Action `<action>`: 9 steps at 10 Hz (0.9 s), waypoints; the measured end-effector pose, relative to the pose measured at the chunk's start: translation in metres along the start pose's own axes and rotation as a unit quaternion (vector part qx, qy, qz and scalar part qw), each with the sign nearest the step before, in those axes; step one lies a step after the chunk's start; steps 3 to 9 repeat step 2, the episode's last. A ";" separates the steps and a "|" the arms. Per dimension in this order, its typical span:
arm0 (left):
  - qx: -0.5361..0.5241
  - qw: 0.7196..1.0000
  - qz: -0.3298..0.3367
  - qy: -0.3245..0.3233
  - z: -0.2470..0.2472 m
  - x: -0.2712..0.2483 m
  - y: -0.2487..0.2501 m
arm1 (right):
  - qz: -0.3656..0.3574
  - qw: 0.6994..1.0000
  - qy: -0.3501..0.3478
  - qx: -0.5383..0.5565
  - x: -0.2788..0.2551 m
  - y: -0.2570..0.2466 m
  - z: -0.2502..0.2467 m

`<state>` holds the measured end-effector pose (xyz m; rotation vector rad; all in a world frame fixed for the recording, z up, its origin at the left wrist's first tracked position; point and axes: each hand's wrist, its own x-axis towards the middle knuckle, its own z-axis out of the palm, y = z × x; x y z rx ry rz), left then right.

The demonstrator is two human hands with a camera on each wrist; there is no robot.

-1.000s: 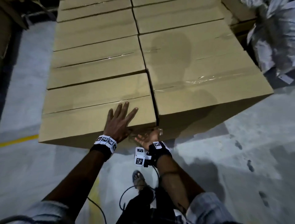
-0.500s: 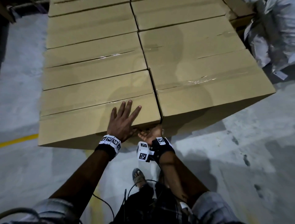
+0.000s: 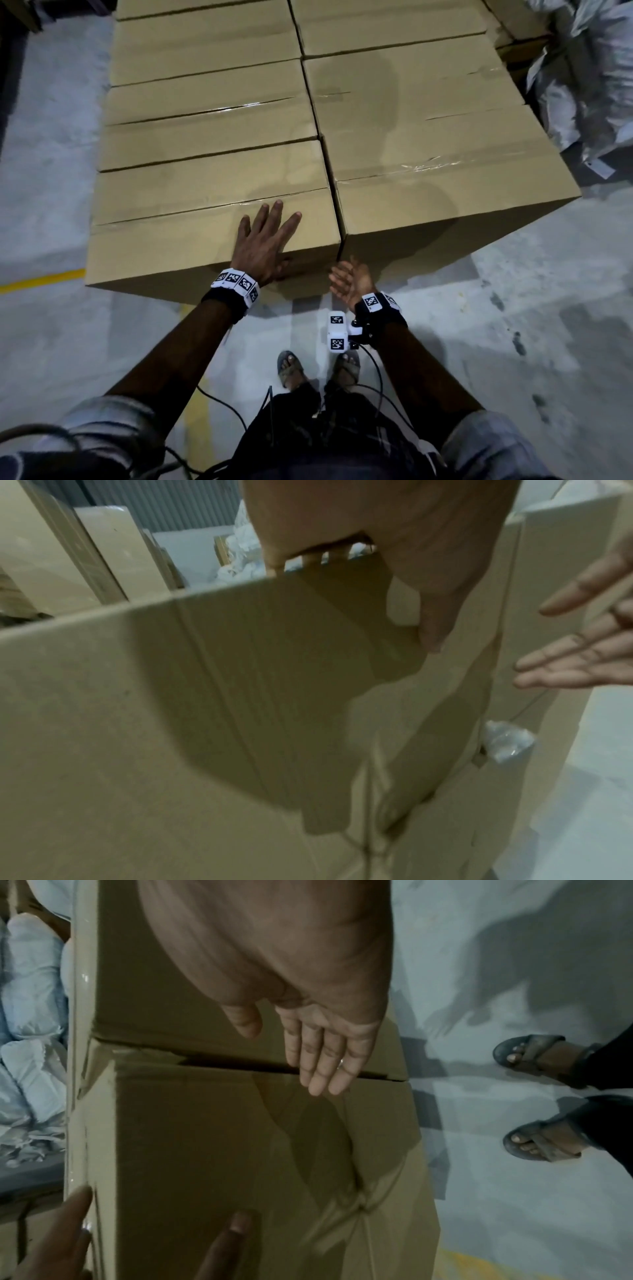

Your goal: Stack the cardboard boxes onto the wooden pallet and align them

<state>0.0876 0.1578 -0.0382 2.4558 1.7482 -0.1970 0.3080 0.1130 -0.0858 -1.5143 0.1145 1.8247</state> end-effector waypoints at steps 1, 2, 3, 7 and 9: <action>-0.045 0.998 -0.021 0.029 -0.003 -0.017 0.016 | -0.015 1.000 -0.011 -0.018 -0.010 0.002 -0.025; -0.114 0.988 -0.050 0.088 -0.001 -0.037 0.040 | -0.032 0.997 -0.031 -0.056 -0.021 0.005 -0.043; -0.114 0.988 -0.050 0.088 -0.001 -0.037 0.040 | -0.032 0.997 -0.031 -0.056 -0.021 0.005 -0.043; -0.114 0.988 -0.050 0.088 -0.001 -0.037 0.040 | -0.032 0.997 -0.031 -0.056 -0.021 0.005 -0.043; -0.114 0.988 -0.050 0.088 -0.001 -0.037 0.040 | -0.032 0.997 -0.031 -0.056 -0.021 0.005 -0.043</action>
